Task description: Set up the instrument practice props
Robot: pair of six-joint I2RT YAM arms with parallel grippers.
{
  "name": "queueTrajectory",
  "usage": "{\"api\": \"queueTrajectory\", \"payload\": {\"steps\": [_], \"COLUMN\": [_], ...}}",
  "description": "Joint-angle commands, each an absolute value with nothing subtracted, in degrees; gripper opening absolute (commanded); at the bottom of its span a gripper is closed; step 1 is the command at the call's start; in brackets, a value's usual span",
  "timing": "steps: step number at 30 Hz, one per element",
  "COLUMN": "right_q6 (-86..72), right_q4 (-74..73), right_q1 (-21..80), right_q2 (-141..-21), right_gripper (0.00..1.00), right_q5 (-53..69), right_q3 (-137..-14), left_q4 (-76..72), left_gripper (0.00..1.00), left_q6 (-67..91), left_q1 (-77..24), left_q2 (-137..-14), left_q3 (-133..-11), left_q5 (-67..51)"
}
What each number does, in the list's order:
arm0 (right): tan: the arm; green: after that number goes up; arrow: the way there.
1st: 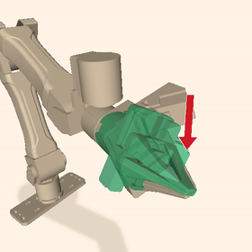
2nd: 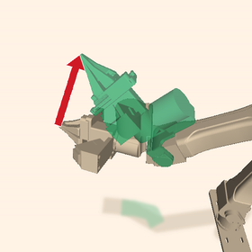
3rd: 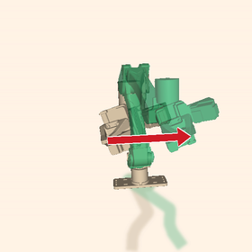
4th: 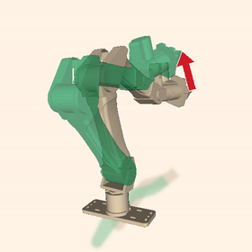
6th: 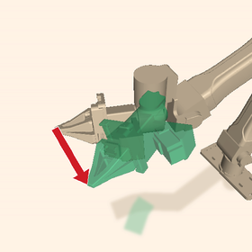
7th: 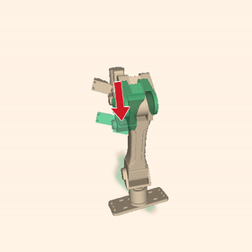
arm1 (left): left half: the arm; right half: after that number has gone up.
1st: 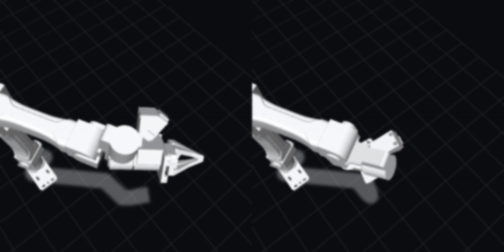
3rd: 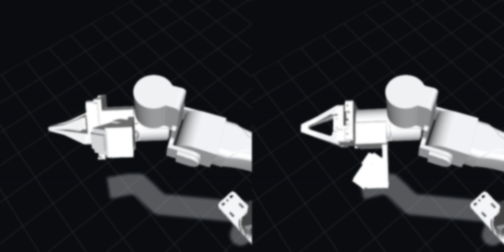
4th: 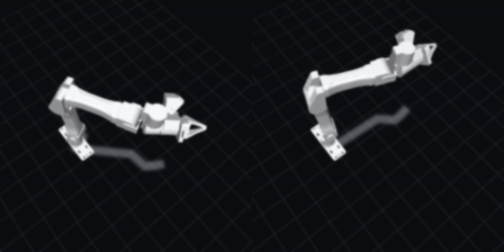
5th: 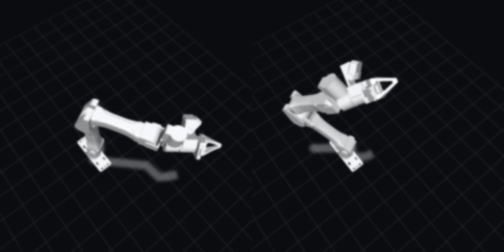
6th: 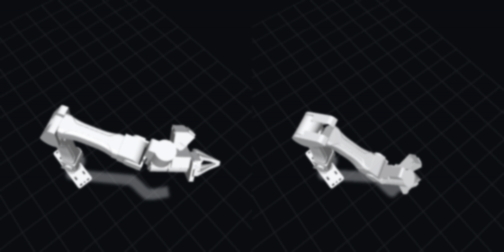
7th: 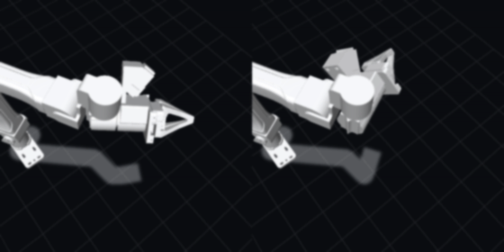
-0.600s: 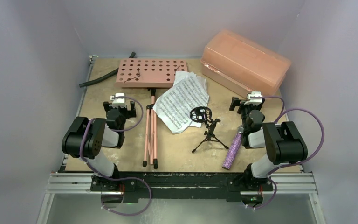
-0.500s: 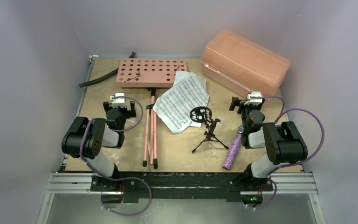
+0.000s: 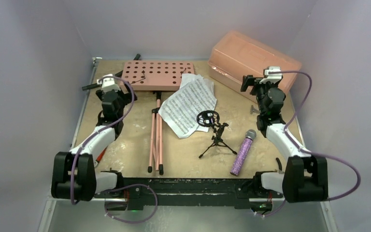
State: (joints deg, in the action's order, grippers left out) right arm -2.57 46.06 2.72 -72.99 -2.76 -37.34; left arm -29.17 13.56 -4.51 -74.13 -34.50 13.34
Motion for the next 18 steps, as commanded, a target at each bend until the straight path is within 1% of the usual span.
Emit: {"api": "queueTrajectory", "payload": {"steps": [1, 2, 3, 5, 7, 10, 14, 16, 18], "right_q6": [-5.9, -6.1, -6.3, -9.9, -12.8, -13.9, -19.4, -25.3, -32.1], "right_q4": [30.8, 29.0, 26.1, 18.3, 14.2, 12.0, 11.8, 10.0, 6.5], "right_q1": [3.0, 3.0, 2.9, 3.0, 2.9, 2.9, 2.9, 2.9, 2.9], "right_q2": [-67.0, -66.0, -65.0, -64.4, -64.3, -63.6, -61.0, -60.0, -59.8], "right_gripper": [0.98, 0.98, 0.98, 0.98, 0.98, 0.98, 0.98, 0.98, 0.98], "right_q5": [-1.8, -3.0, -3.9, -8.5, -15.1, -16.7, -16.5, -18.8, -20.8], "right_q3": [-41.4, -42.2, -43.2, -46.5, -48.5, -49.8, -49.3, -49.5, -50.2], "left_q4": [-10.2, -2.4, 3.3, 7.1, 12.7, 19.3, 15.0, 12.3, 9.3], "left_gripper": [0.99, 0.99, 1.00, 0.99, 0.99, 0.99, 0.99, 0.99, 1.00], "left_q6": [38.8, 45.8, 47.0, 42.1, 42.5, 45.2, 38.8, 38.1, 36.4], "left_q1": [-4.1, -4.1, -3.9, -3.8, -3.7, -3.7, -3.6, -3.6, -3.5], "left_q2": [-66.9, -65.8, -65.9, -68.2, -71.6, -77.0, -79.7, -78.7, -78.0], "left_q3": [-37.5, -39.1, -40.6, -43.3, -47.0, -51.2, -51.5, -50.4, -50.1], "left_q5": [28.9, 34.8, 36.7, 33.0, 30.3, 26.8, 14.6, 12.2, 6.5]}}
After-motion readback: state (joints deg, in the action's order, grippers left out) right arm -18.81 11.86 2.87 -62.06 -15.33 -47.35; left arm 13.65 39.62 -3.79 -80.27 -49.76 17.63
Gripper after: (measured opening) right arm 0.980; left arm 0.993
